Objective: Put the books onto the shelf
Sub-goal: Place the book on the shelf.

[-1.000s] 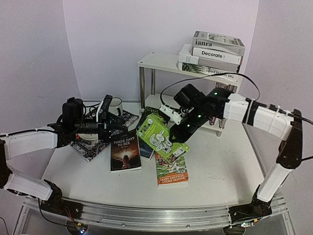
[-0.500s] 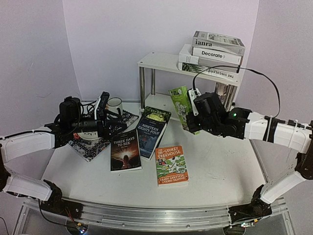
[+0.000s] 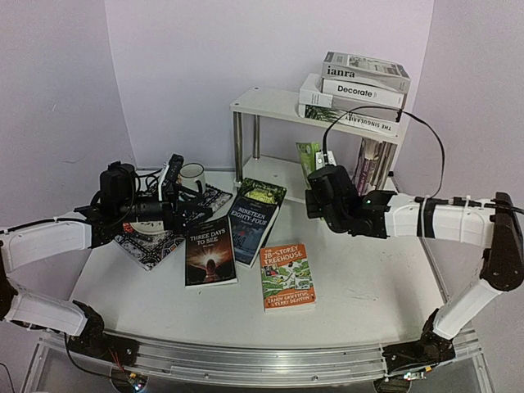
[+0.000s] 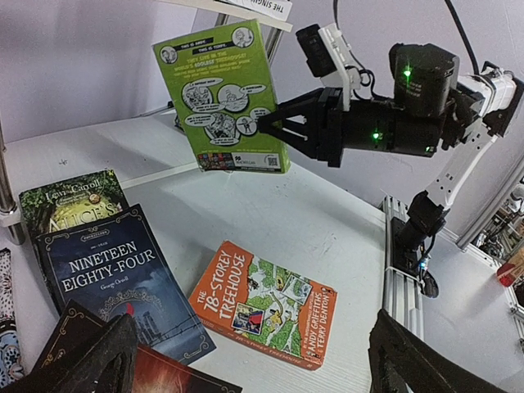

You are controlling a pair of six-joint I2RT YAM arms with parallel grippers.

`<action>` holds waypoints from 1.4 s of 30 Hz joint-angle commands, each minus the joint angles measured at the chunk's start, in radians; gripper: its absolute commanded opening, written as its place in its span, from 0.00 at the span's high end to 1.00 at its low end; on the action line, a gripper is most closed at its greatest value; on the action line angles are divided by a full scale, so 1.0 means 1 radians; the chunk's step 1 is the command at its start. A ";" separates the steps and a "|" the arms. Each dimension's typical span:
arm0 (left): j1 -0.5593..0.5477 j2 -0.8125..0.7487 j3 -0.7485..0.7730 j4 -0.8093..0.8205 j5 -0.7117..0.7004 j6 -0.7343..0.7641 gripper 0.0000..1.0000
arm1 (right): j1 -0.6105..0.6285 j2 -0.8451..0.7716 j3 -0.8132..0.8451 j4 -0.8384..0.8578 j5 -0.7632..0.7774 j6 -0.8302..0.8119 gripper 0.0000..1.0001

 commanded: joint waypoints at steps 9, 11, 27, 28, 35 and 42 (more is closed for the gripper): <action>-0.002 -0.048 0.030 -0.007 0.010 0.012 0.00 | -0.002 0.107 -0.069 0.512 0.141 -0.142 1.00; -0.003 -0.052 0.028 -0.012 0.009 0.015 0.00 | -0.005 0.124 -0.094 0.601 0.140 -0.194 1.00; -0.002 -0.059 0.035 -0.038 0.014 0.025 0.00 | -0.073 0.375 -0.137 1.336 0.165 -0.497 1.00; -0.002 -0.058 0.037 -0.040 0.014 0.025 0.00 | -0.078 0.402 -0.129 1.383 0.171 -0.521 1.00; -0.002 -0.044 0.059 -0.065 0.015 0.027 0.00 | -0.128 0.500 -0.090 1.504 0.159 -0.534 1.00; -0.002 -0.037 0.074 -0.107 0.010 0.047 0.00 | -0.156 0.508 -0.085 1.503 0.133 -0.495 1.00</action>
